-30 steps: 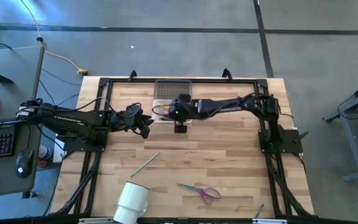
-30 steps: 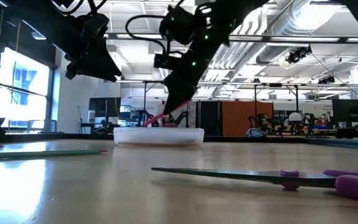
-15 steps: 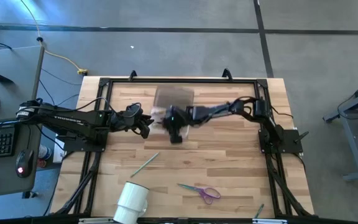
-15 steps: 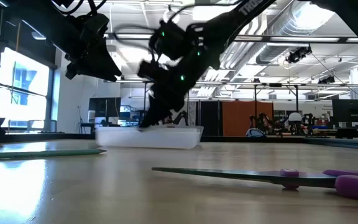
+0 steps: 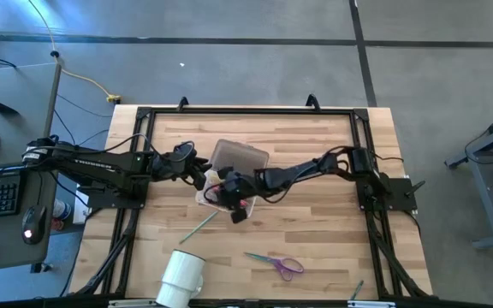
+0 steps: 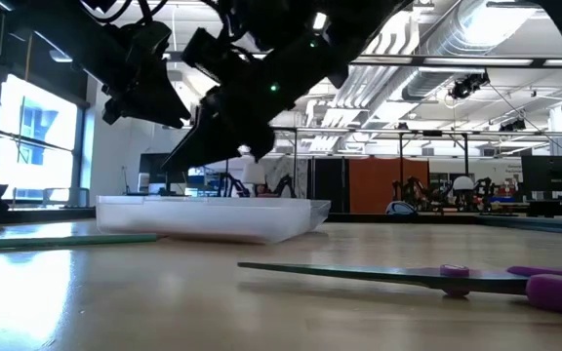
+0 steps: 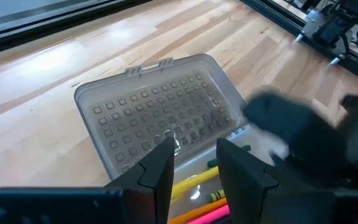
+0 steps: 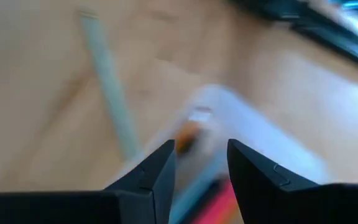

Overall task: Pick & place school supplies into a supply box
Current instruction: Put the blue pencil into the supply box

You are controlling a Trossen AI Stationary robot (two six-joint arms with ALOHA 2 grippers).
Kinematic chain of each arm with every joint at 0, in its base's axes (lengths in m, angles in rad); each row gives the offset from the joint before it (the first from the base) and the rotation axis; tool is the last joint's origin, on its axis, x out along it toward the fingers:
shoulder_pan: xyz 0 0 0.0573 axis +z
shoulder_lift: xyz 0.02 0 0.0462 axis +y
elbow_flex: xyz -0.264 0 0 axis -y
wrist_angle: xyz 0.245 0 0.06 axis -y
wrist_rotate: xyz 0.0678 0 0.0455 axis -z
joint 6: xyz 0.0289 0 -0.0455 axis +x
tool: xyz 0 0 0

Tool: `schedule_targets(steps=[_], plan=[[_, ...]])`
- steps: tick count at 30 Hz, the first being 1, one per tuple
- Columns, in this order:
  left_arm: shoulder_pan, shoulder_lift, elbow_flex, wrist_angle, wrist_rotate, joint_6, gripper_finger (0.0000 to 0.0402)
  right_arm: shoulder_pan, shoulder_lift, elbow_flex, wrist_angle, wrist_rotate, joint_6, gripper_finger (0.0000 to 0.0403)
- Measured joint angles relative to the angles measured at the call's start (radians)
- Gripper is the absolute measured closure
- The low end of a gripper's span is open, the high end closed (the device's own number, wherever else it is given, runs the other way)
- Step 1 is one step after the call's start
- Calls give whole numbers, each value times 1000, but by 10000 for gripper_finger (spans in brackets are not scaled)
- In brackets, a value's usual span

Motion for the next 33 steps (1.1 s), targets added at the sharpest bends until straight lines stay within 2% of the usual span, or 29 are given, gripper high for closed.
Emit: schedule_targets(steps=[3, 12, 16, 29, 31, 33], plan=[[0, 0, 0, 0, 0, 0, 246, 21, 0, 0, -51, -145, 23, 274], [0, 0, 0, 0, 0, 3, 246, 90, 0, 0, -55, -234, -28, 274], [0, 0, 0, 0, 1, 3, 246, 95, 0, 0, -123, -186, -42, 275], [0, 0, 0, 0, 2, -1, 246, 20, -2, 0, -230, 129, -66, 275], [0, 0, 0, 0, 5, -1, 246, 6, -2, 0, -218, 143, -64, 275], [0, 0, 0, 0, 5, -1, 246, -5, -2, 0, -189, 105, -47, 275]])
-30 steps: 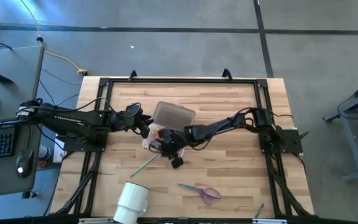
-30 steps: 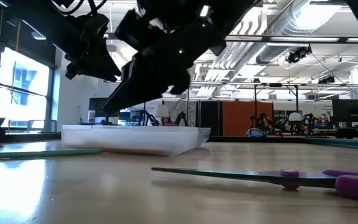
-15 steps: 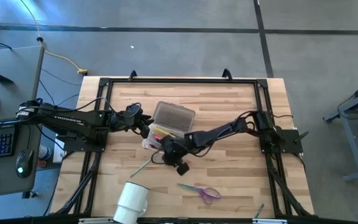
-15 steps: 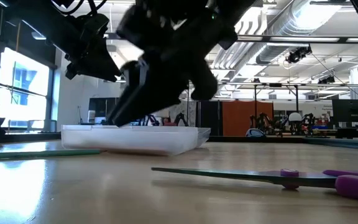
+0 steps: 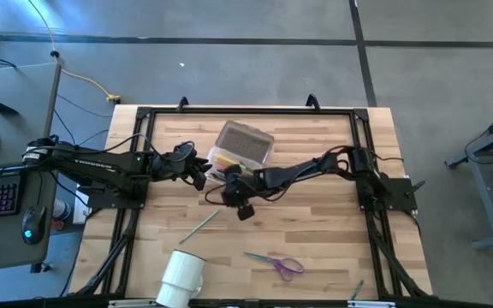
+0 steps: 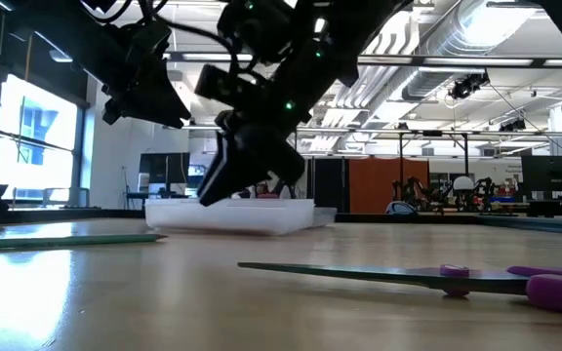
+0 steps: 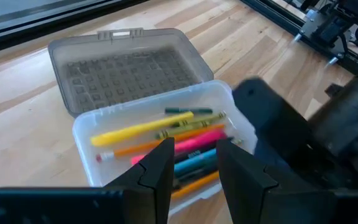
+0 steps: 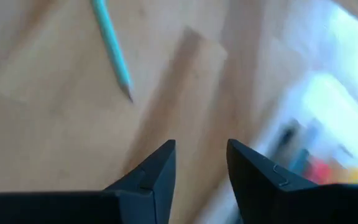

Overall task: Pick & place school supplies into a supply box
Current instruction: Put the blue pencil into the supply box

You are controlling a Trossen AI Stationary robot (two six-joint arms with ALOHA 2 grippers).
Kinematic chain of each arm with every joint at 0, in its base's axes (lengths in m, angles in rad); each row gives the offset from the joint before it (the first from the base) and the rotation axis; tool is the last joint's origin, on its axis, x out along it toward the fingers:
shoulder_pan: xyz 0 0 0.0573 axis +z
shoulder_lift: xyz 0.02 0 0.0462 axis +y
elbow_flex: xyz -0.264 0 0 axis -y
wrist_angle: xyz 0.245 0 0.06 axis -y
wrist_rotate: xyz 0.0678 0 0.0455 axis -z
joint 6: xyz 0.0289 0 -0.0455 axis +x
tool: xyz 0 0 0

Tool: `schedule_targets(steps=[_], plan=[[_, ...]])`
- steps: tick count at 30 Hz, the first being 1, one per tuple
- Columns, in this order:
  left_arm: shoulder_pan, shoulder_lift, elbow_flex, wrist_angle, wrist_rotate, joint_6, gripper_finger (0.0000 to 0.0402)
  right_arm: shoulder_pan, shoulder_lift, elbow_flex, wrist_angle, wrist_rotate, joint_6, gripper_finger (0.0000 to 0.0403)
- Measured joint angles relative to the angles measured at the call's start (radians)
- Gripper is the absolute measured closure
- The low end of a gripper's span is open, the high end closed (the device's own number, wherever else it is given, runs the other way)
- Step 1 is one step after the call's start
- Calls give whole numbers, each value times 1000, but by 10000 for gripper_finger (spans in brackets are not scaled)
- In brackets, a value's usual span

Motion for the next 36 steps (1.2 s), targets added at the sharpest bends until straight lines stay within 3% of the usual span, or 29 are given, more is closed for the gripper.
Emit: schedule_targets(steps=[5, 7, 23, 30, 36], plan=[[0, 0, 0, 0, 0, 0, 246, 12, 0, 0, 127, -291, 28, 275], [0, 0, 0, 0, 0, 0, 246, 24, 0, 0, 188, -353, 28, 275], [0, 0, 0, 19, -1, 1, 246, 37, 192, 0, 488, -258, 120, 275], [0, 0, 0, 25, -5, 3, 246, -8, 228, 3, 487, -298, 163, 275], [0, 0, 0, 23, -5, 3, 246, 0, 232, 5, 427, -276, 93, 279]])
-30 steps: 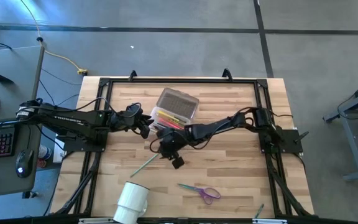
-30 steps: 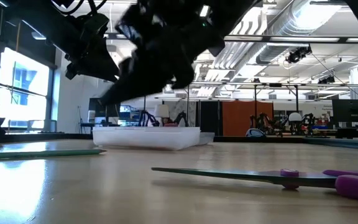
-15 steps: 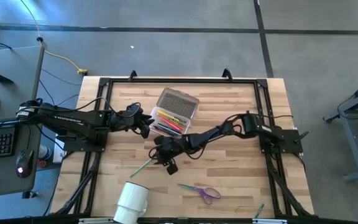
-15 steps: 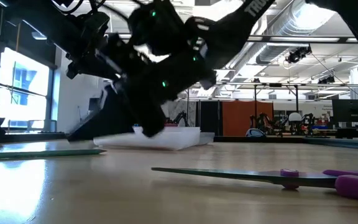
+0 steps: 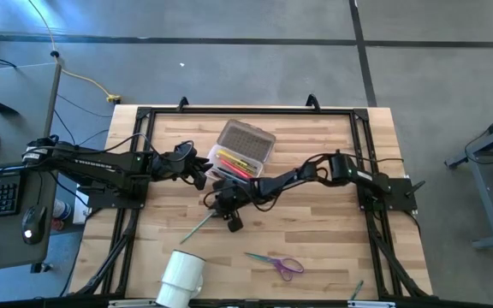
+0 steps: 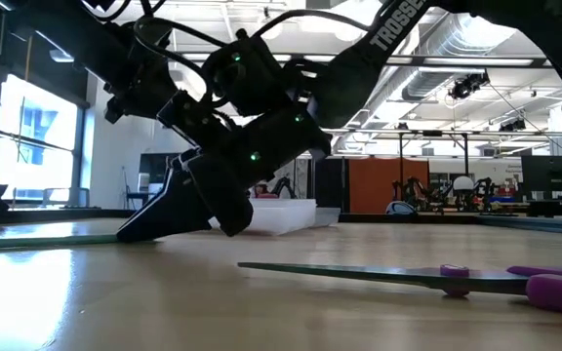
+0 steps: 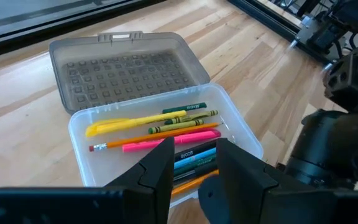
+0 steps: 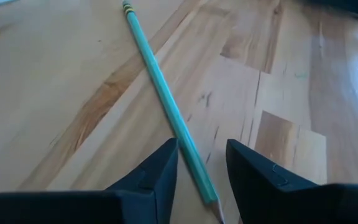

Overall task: Pick & place school supplies into a supply box
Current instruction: Put the blue pencil into the supply box

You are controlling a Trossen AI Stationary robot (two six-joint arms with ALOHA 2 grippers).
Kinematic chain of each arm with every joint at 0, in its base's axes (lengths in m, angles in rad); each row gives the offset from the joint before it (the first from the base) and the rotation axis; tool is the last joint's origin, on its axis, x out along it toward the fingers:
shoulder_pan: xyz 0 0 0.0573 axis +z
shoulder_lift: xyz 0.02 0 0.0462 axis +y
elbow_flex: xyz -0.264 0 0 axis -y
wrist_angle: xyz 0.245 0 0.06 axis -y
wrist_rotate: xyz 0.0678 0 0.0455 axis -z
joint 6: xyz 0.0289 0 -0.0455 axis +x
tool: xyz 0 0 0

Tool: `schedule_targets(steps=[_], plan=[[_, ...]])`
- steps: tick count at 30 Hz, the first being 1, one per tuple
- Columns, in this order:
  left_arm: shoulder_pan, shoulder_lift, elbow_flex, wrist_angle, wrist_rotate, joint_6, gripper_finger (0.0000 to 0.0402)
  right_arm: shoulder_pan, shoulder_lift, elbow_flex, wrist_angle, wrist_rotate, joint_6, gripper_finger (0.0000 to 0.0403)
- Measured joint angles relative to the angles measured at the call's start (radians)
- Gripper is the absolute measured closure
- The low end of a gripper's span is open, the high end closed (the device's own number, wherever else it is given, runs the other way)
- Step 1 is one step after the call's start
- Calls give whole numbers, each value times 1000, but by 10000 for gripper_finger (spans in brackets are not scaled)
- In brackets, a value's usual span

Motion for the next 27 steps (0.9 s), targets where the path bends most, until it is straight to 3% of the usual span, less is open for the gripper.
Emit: schedule_targets(steps=[11, 18, 27], plan=[[0, 0, 0, -1, 0, 3, 246, 29, 1, -1, -35, -16, 10, 390], [0, 0, 0, -1, 0, 4, 246, 33, -52, -7, -75, 7, 52, 392], [0, 0, 0, -3, 1, 9, 246, 31, -210, -7, -356, 68, 83, 398]])
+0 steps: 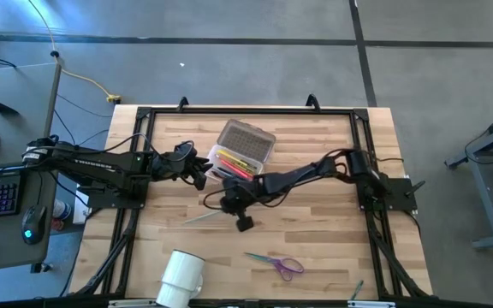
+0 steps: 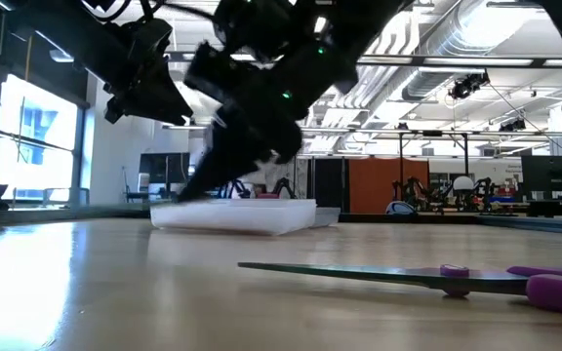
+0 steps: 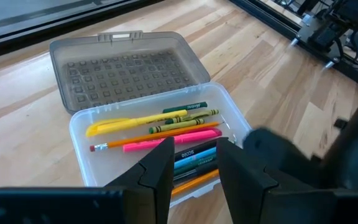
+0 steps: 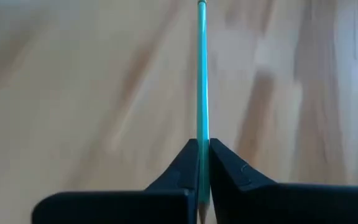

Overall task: Pick & place school supplies into a supply box
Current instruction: Put the blue pencil into the supply box

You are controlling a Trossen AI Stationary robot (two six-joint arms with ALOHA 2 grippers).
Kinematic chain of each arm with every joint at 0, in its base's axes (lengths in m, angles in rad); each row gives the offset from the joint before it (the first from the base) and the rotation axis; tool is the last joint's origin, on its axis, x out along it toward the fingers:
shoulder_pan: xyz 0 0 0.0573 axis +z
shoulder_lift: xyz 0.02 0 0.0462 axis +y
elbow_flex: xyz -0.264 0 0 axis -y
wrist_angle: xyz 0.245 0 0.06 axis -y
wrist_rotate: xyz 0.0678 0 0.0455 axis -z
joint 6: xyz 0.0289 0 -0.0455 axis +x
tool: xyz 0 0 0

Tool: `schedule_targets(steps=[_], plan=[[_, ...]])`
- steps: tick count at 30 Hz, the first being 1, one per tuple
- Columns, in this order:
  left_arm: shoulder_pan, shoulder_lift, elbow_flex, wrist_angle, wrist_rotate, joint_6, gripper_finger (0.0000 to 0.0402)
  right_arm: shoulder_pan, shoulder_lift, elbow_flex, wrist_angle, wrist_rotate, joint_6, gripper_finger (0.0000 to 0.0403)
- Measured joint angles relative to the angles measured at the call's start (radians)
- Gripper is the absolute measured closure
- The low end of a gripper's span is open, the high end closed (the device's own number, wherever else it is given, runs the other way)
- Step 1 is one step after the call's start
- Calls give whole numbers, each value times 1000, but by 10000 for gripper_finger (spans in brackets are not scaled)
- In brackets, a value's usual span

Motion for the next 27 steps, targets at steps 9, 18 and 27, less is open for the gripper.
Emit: schedule_targets(steps=[9, 18, 27], plan=[[0, 0, 0, -3, 4, 0, 246, 4, -127, 0, -397, 374, -16, 400], [0, 0, 0, -5, 4, -1, 246, -41, -211, 1, -533, 625, 158, 400], [0, 0, 0, -4, 4, -1, 246, -122, -133, 1, -474, 546, 358, 397]])
